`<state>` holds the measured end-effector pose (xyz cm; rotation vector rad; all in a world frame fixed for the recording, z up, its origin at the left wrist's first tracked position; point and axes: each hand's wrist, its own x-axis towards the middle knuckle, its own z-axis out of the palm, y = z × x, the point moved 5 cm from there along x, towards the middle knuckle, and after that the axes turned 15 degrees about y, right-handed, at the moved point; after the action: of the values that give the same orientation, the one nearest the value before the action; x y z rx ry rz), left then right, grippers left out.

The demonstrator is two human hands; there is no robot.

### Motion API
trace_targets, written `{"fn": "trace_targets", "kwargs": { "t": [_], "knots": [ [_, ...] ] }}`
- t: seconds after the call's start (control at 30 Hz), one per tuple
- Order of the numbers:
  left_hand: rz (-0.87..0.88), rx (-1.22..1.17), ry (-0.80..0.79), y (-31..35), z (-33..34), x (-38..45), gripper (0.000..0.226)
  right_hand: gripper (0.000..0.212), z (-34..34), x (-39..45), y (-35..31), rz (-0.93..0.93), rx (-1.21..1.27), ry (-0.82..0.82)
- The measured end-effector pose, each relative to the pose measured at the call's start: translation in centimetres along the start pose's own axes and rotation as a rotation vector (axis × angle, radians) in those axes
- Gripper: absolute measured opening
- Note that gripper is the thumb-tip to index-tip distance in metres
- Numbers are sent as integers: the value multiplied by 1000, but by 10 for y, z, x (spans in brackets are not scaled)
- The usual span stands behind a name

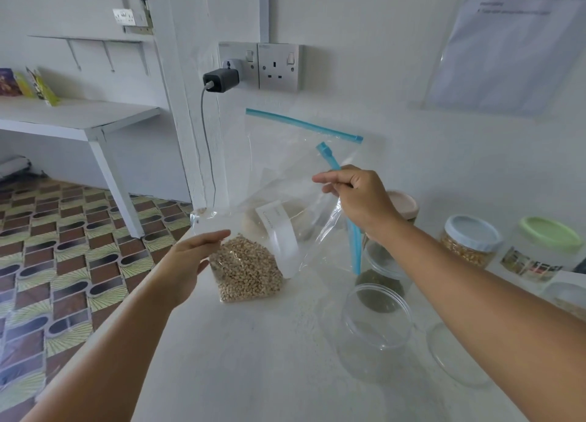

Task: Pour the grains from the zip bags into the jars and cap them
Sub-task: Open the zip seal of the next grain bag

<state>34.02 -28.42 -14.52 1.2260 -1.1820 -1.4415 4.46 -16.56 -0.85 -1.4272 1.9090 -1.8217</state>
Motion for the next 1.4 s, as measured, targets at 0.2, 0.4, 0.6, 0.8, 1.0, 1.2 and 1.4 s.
{"fn": "trace_targets", "kwargs": {
  "t": [0.2,0.4,0.6,0.8,1.0,1.2,1.4],
  "knots": [
    [182,-36,297,12,0,1,21,49,-1,3,7,7,4,12],
    [261,7,244,18,-2,-6,21,51,-6,1,25,42,15,32],
    [104,-277,155,36,-14,6,18,49,-3,3,26,48,-8,19],
    [202,-276,267,49,-19,14,20,49,-6,10,26,60,-56,91],
    [80,-337,234,47,-19,21,19,45,-8,13,32,111,-78,111],
    [140,-243,360,50,-26,23,36,46,-6,16,32,75,-98,107],
    [197,-217,527,60,-26,17,32,44,-7,18,35,99,-124,133]
  ]
}}
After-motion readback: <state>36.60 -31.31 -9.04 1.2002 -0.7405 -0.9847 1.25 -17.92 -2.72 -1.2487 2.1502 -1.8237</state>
